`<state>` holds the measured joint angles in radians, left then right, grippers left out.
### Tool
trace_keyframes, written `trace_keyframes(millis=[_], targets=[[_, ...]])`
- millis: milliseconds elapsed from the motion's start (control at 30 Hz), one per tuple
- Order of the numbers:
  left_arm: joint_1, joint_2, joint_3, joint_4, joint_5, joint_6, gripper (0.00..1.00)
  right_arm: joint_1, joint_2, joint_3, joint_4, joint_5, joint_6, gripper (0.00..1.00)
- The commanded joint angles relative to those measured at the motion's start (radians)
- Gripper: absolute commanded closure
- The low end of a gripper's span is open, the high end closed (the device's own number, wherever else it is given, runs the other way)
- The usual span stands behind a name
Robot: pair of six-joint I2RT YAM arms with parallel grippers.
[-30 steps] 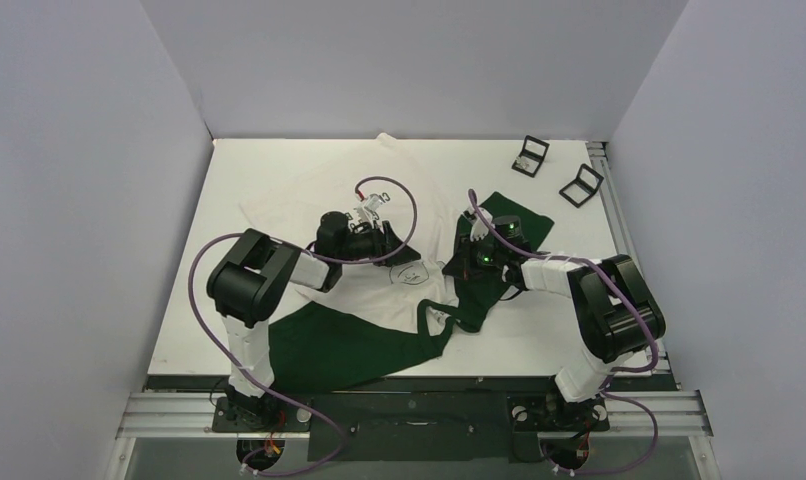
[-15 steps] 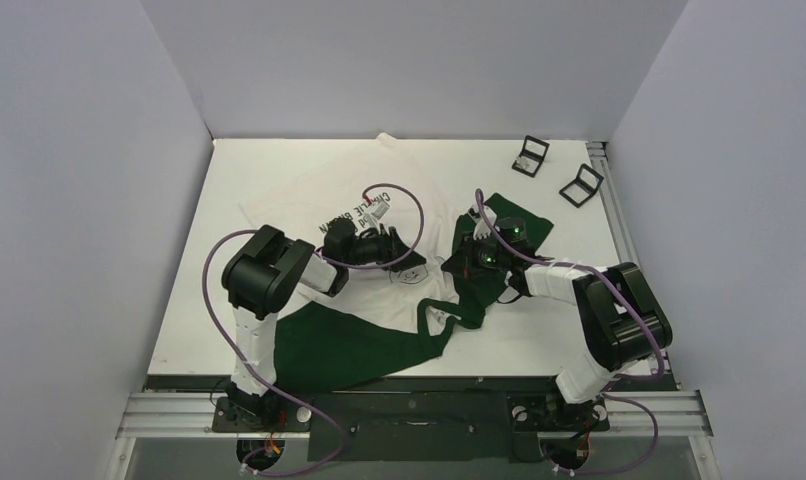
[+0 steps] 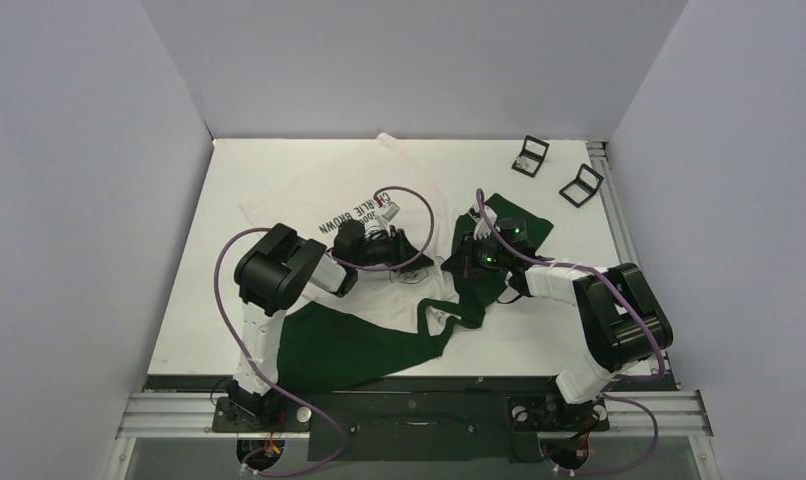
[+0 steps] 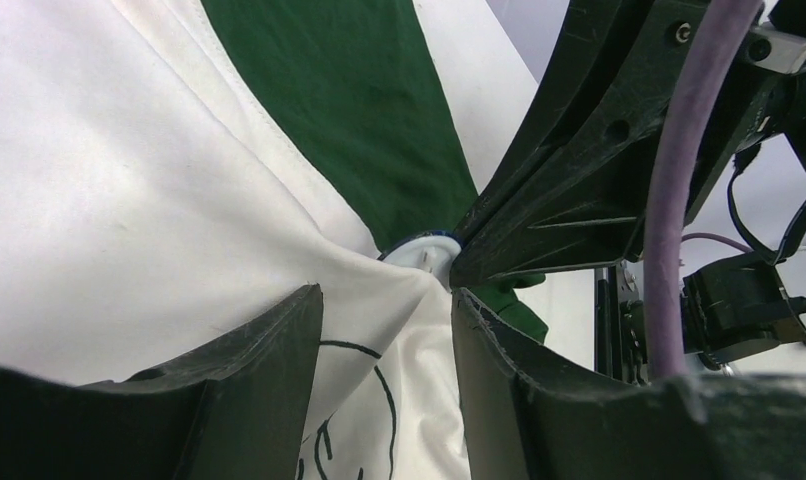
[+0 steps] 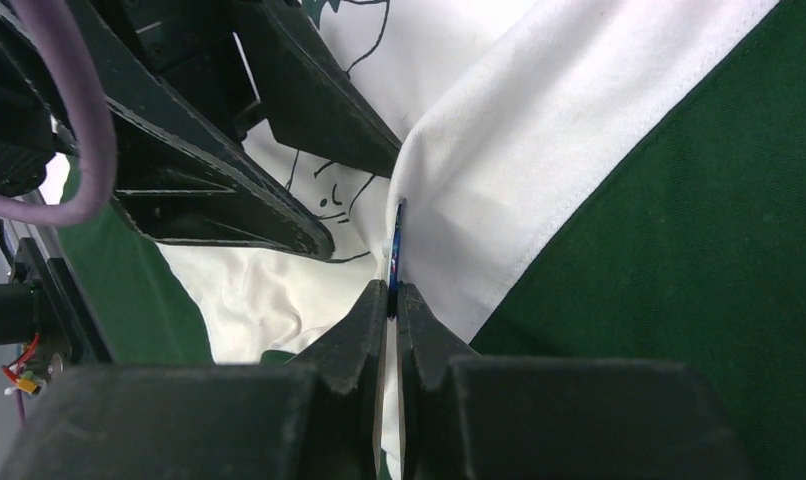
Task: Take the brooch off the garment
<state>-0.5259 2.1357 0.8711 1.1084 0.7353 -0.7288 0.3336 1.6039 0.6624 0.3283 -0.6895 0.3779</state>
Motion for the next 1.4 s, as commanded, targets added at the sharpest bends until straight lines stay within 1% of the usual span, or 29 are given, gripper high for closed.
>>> trace_keyframes(millis=[0, 133, 300, 467, 567, 667, 967, 1067, 1367], targets=[[-0.020, 0.024, 0.047, 0.057, -0.013, -0.004, 0.54, -0.011, -0.027, -0.005, 0.080, -0.047, 0.001, 1.00], [-0.028, 0.039, 0.059, 0.056, -0.010, -0.008, 0.57, -0.017, -0.029, -0.009, 0.084, -0.060, 0.002, 1.00], [-0.037, 0.050, 0.067, 0.059, 0.005, -0.006, 0.63, -0.023, -0.028, -0.015, 0.098, -0.078, 0.002, 1.00], [-0.042, 0.064, 0.074, 0.069, 0.021, -0.017, 0.64, -0.029, -0.021, -0.015, 0.102, -0.090, -0.003, 1.00], [-0.042, 0.075, 0.076, 0.079, 0.024, -0.027, 0.63, -0.031, -0.016, -0.014, 0.104, -0.097, -0.001, 1.00], [-0.044, 0.079, 0.078, 0.083, 0.021, -0.032, 0.58, -0.032, -0.014, -0.014, 0.103, -0.107, -0.004, 1.00], [-0.046, 0.098, 0.089, 0.124, 0.030, -0.061, 0.52, -0.034, -0.005, -0.011, 0.102, -0.141, -0.015, 1.00], [-0.046, 0.105, 0.085, 0.153, 0.043, -0.076, 0.57, -0.036, 0.001, -0.009, 0.103, -0.148, -0.016, 1.00], [-0.048, 0.132, 0.089, 0.243, 0.076, -0.144, 0.65, -0.038, 0.024, -0.004, 0.122, -0.161, -0.007, 1.00]])
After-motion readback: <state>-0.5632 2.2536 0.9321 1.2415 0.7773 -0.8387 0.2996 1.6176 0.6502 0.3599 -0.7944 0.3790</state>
